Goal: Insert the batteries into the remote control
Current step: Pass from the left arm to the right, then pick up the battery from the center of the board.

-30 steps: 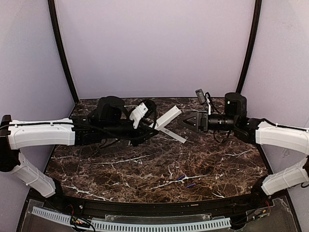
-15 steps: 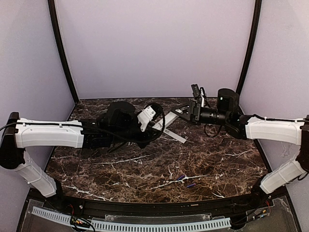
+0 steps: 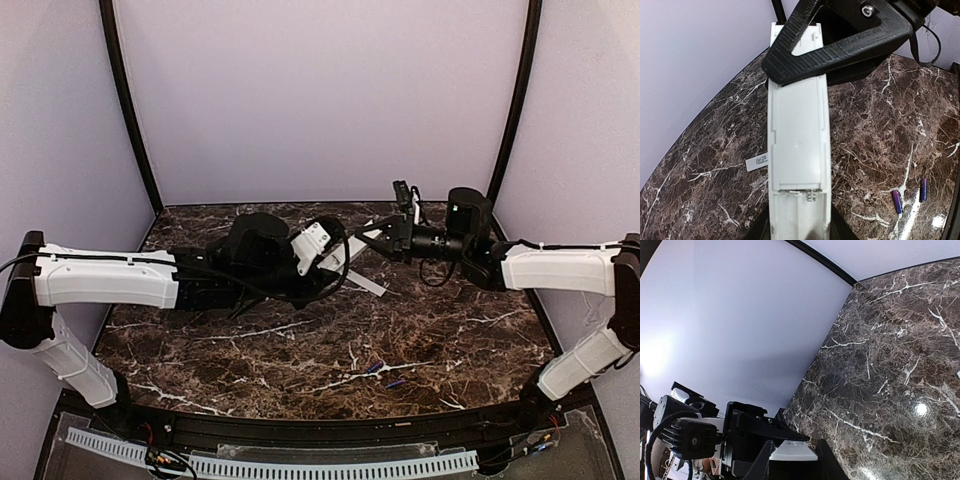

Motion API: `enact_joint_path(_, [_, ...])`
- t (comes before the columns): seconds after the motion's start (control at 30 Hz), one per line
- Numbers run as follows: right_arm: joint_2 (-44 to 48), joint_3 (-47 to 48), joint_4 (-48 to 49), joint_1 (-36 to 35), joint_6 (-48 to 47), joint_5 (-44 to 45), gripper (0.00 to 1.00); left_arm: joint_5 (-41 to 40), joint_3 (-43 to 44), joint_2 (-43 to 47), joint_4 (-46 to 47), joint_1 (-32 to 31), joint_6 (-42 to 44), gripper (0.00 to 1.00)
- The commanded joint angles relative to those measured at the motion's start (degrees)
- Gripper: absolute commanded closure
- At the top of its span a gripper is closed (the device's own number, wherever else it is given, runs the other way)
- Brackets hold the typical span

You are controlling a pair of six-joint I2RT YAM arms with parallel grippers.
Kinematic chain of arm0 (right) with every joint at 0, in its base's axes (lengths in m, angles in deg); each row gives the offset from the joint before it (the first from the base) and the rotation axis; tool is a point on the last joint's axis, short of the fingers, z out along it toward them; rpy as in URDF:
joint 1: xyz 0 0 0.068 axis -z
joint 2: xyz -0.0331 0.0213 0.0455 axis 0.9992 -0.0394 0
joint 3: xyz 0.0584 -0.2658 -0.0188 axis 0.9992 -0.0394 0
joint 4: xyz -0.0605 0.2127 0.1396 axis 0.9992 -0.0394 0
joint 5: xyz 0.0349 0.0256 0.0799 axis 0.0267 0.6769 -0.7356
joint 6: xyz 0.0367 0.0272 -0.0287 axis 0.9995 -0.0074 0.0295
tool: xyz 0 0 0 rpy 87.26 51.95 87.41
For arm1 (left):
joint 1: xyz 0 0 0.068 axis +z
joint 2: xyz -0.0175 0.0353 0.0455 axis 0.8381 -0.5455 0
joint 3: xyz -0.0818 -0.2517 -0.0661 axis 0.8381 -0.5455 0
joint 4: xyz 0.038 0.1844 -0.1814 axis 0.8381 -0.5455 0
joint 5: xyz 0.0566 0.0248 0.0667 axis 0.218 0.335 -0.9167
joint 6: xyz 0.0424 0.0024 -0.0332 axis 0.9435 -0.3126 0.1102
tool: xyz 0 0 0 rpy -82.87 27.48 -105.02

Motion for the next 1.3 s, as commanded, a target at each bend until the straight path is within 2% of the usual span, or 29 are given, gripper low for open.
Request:
enact_joint_path(0.0, [1.84, -2.80, 1.75, 2.88, -1.94, -0.58, 0.99, 1.48, 0.63, 1.82, 0.07, -0.27, -1.27, 0.44])
enact_joint_path(0.1, [4.71, -4.87, -1.28, 6.02, -4.69, -0.32, 1.00, 4.71, -1.04, 3.84, 0.19, -0.25, -1.87, 0.26])
enact_joint_path(0.2, [8.31, -7.18, -5.00, 10.09, -7.39, -0.33, 1.00, 9.88, -0.34, 3.55, -2.72, -0.29, -1.32, 0.24])
enact_joint_path(0.27, [10.64, -8.40, -8.11, 13.07, -9.69, -0.25, 1.00, 14.40, 1.32, 1.94, -8.46, -0.25, -1.41, 0.27])
enact_joint_path(0.43, [16.62, -11.02, -15.69, 19.75, -15.05, -1.89, 1.00, 22.80, 8.15, -6.41, -16.50, -0.25, -4.05, 0.49])
enact_joint_path(0.53, [20.68, -12.42, -18.36, 23.70, -17.53, -4.34, 1.00, 27.02, 12.05, -11.02, -21.44, -0.33, -5.09, 0.55])
enact_joint_path(0.67, [24.82, -13.88, -21.01, 27.45, -20.70, -7.18, 1.00, 29.33, 14.77, -15.72, -22.54, -0.48, -5.98, 0.62])
enact_joint_path(0.93, [27.99, -16.26, -21.62, 32.05, -21.83, -13.90, 1.00, 29.34, 19.11, -21.74, -25.92, -1.82, -5.02, 0.65])
enact_joint_path(1.27, [27.57, -17.13, -22.97, 33.82, -22.68, -15.80, 1.00, 26.76, 26.07, -27.89, -31.72, -3.93, -1.90, 0.68])
